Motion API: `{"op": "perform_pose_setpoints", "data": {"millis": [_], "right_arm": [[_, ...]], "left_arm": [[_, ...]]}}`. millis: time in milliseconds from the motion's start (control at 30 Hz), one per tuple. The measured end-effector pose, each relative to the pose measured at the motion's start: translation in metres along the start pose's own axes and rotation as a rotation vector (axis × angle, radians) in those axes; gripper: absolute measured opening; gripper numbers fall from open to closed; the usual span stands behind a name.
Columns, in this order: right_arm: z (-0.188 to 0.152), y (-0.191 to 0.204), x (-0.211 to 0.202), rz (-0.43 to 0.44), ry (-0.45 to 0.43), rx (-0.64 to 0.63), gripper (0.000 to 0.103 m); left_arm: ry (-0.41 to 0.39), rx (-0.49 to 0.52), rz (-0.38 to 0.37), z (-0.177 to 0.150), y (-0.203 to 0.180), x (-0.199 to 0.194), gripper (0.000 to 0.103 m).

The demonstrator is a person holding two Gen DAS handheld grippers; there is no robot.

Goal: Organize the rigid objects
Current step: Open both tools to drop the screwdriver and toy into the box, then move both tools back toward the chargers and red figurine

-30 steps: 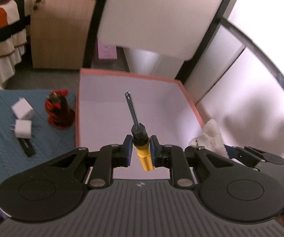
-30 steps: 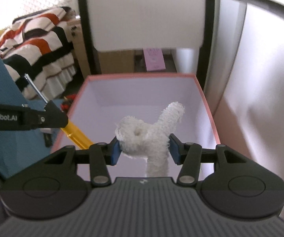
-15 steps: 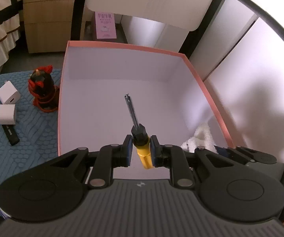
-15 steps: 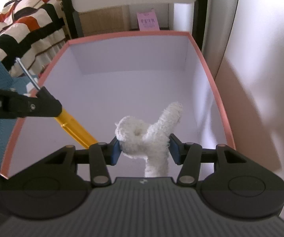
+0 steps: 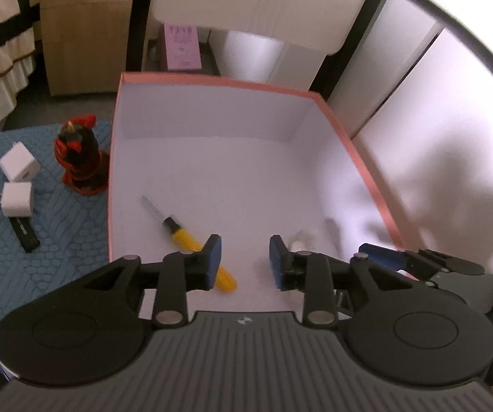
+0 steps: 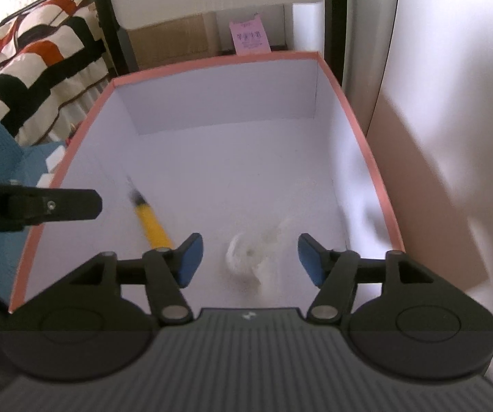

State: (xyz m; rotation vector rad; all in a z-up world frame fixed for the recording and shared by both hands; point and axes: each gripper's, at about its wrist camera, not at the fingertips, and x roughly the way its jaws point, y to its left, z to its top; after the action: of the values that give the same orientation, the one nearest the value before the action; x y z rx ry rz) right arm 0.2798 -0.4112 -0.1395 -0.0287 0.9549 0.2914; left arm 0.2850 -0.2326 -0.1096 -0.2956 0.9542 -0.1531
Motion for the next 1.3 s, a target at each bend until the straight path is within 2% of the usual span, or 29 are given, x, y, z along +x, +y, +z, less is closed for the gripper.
{"op": "perform_pose_setpoints", "data": {"millis": [200,433,600,733,800,1000,1300], "right_arm": [[0.011,0.008,-0.029,-0.005,-0.065,0.014,0.068],[0.022,0.037,-0.080,0.012,-0.183,-0.022,0.068],[0.021,0.059,-0.107,0.033,-0.253,-0.040,0.068],[0.015,0.073,-0.116,0.054,-0.268,-0.018,0.068],[0.012,0.084,-0.120,0.060,-0.277,-0.035,0.068],[-0.006,0.115,-0.133,0.086,-0.328,-0.096,0.068],[-0.032,0.150,-0.124,0.104,-0.327,-0.118,0.068]], "left_arm": [[-0.092,0.008,-0.009,0.005,0.002,-0.044,0.036],[-0.212,0.007,-0.010,0.008,0.011,-0.106,0.036],[-0.278,0.024,0.011,-0.002,0.020,-0.148,0.036],[-0.312,0.026,0.029,-0.016,0.033,-0.174,0.036],[-0.334,0.029,0.018,-0.023,0.040,-0.185,0.037],[-0.377,0.025,0.047,-0.041,0.062,-0.200,0.039],[-0.403,-0.002,0.080,-0.067,0.098,-0.203,0.039]]}}
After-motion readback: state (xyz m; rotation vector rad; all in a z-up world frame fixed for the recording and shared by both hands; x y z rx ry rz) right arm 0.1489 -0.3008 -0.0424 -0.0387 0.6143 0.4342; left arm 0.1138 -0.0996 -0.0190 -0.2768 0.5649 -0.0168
